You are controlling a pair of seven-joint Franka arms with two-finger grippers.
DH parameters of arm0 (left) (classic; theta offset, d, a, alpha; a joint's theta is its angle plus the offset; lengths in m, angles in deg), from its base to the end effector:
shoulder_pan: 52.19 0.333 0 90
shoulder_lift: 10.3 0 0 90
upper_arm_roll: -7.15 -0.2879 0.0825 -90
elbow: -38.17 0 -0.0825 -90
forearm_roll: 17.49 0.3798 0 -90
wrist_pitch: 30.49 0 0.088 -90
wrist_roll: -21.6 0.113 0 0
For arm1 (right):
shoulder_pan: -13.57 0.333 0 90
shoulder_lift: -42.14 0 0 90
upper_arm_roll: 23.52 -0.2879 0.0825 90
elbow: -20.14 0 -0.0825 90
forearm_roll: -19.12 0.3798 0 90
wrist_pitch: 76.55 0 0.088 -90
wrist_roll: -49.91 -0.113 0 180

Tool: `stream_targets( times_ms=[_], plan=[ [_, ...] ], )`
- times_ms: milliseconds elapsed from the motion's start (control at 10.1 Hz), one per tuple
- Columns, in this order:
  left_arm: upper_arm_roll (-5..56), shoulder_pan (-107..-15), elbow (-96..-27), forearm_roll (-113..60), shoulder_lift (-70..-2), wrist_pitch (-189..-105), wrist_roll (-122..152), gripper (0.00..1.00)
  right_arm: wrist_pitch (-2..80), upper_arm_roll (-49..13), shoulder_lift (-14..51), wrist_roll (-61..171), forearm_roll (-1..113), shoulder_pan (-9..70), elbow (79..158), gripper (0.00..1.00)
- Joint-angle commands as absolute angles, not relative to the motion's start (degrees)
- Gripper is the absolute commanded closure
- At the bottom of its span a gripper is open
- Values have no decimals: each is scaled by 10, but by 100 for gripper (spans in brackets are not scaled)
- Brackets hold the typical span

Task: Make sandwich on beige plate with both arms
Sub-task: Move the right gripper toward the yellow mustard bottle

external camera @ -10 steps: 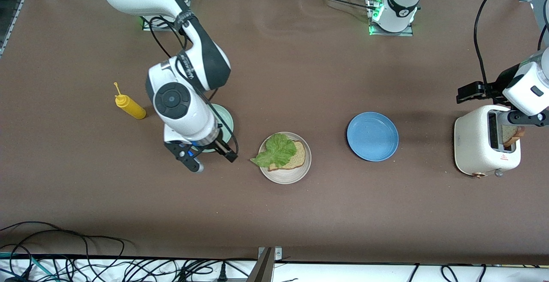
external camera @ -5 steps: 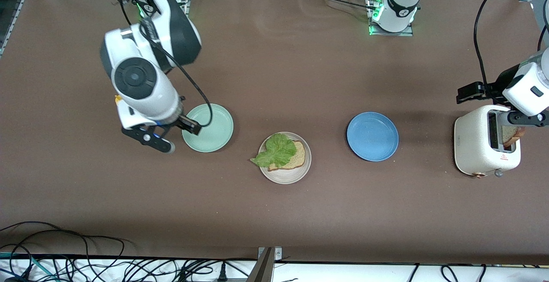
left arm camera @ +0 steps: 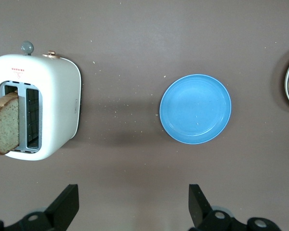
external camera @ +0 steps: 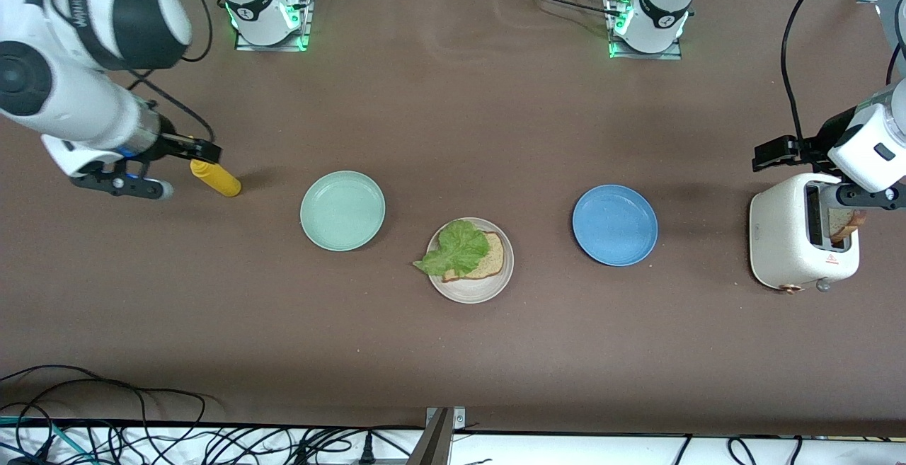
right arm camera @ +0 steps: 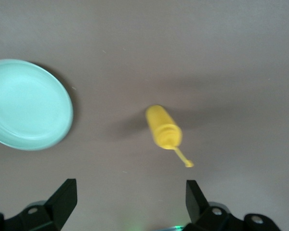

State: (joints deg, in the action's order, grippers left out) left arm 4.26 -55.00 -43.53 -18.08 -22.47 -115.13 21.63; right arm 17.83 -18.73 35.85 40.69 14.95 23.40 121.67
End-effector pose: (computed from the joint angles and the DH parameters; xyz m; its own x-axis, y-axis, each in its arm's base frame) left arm 0.5945 -0.0032 0.5282 0.9871 0.0005 -0.1601 0.0004 -1.0000 -0.0003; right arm 0.5581 0.0428 0.4426 0.9737 -0.0706 -0.2167 -0.0464 -0.9923 0.1146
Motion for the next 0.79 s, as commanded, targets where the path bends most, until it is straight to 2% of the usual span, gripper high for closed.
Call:
stream_targets(
  times_ms=[0,396,692],
  plan=[
    [43,-552,-432,-170,-224,-1155,217,0,193,-198,382,577,187,153,1261,0],
    [43,-553,-433,-170,-224,-1155,217,0,210,-180,372,897,272,19,1326,0],
    [43,-554,-433,-170,-224,-1155,217,0,262,-171,326,1107,281,-24,1323,0]
  ],
)
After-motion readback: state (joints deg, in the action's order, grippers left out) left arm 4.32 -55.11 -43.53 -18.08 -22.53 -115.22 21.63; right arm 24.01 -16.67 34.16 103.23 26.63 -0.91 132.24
